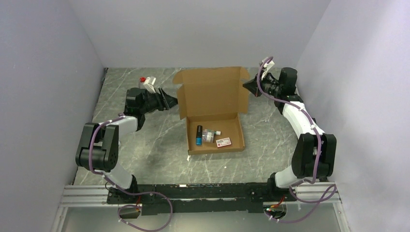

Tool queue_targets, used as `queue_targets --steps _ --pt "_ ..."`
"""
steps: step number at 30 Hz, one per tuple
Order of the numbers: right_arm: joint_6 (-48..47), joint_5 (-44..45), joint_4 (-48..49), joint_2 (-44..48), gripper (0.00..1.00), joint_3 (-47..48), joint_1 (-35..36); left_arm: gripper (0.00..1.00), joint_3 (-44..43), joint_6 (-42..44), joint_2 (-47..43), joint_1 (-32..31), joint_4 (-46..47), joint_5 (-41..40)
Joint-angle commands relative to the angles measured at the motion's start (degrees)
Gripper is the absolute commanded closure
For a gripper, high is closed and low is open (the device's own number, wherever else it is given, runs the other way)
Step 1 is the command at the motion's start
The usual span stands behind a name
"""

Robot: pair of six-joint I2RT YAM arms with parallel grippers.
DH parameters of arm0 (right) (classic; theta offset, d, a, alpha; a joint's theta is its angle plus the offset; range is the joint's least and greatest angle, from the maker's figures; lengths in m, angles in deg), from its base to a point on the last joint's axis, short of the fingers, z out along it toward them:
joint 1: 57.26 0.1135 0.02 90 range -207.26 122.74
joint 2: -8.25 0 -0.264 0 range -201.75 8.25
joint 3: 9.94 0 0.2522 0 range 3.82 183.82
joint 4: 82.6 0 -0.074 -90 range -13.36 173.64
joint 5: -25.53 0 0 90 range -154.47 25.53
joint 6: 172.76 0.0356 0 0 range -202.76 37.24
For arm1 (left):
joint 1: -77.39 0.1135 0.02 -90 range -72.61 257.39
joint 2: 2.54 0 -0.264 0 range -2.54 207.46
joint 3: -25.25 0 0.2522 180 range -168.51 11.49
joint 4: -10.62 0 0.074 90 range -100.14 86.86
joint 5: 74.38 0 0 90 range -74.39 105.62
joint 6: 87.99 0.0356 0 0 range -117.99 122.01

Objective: Fold the paper box

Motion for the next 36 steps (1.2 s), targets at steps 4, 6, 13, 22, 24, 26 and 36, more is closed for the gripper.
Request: queue_targets --steps 4,6,13,22,24,26,36 --pt "1.26 -1.29 3.79 3.03 1.00 -2.45 0.18 0.34 -0.69 3.80 -0.38 -2.53 -1.99 1.27" --pt "1.10 -1.56 3.56 3.30 1.00 -2.87 0.26 0.35 -0.49 3.77 0.10 -3.16 -1.90 0.85" --pt "-1.13 -1.73 0.22 5.81 1.00 -4.62 1.92 0.35 -0.06 4.88 0.35 -4.26 -3.57 -0.72" --pt "-2.33 -0.73 -3.50 9.22 0.91 -7.24 2.55 0.34 2.37 5.61 -0.26 -4.61 -2.41 -1.14" --pt "-2.47 -0.94 -4.21 9.86 0.89 -7.51 2.55 0.34 2.88 5.41 -0.31 -4.61 -1.58 -0.83" --pt "-2.79 -1.20 -5.10 10.45 0.84 -7.69 2.55 0.34 3.49 5.26 -0.44 -4.61 -0.39 -0.50" --pt "-2.01 -4.09 -6.75 11.51 0.67 -9.63 2.55 0.32 4.06 5.17 -0.20 -4.61 3.00 1.55"
